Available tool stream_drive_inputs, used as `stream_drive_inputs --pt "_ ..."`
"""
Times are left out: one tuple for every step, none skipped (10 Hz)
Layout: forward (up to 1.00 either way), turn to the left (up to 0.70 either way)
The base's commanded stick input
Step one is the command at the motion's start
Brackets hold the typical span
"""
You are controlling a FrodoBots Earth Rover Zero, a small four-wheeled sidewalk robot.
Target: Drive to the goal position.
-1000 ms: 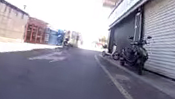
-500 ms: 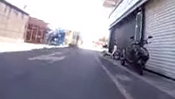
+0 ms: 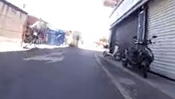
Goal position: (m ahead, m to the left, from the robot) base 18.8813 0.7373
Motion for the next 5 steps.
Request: stream_drive_inputs --pt "0.45 0.0" --pt "0.45 0.0" --pt "0.45 0.0" --pt "0.45 0.0" --pt "0.45 0.0"
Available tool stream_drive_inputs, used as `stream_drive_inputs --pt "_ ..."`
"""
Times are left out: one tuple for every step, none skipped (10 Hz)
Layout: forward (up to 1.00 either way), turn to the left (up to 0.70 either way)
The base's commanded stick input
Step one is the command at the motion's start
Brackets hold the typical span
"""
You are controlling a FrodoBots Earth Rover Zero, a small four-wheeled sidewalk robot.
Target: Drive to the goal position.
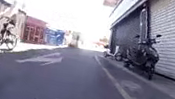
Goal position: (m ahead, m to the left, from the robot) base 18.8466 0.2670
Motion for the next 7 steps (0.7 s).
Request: stream_drive_inputs --pt "0.45 0.0" --pt "0.45 0.0" --pt "0.45 0.0" --pt "0.45 0.0" --pt "0.45 0.0" --pt "0.45 0.0" --pt "0.45 0.0"
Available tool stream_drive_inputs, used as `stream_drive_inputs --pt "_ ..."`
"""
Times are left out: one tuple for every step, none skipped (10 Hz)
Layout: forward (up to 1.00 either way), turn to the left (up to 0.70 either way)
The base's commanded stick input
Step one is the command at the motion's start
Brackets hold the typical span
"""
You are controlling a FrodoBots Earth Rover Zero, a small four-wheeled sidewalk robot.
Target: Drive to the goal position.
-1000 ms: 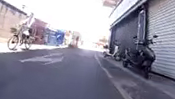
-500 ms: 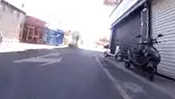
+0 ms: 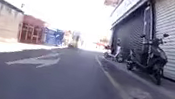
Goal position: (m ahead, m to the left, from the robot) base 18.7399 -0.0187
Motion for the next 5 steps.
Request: stream_drive_inputs --pt "0.45 0.0" --pt "0.45 0.0" --pt "0.45 0.0" --pt "0.45 0.0" --pt "0.45 0.0"
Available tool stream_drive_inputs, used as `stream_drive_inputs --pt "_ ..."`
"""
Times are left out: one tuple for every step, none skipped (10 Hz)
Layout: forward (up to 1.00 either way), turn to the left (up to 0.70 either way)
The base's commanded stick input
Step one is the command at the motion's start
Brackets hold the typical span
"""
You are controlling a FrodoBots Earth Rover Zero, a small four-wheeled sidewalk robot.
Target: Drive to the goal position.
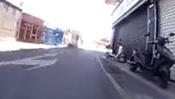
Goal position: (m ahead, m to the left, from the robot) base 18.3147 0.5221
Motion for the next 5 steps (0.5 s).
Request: stream_drive_inputs --pt "0.45 0.0" --pt "0.45 0.0" --pt "0.45 0.0" --pt "0.45 0.0" --pt "0.45 0.0"
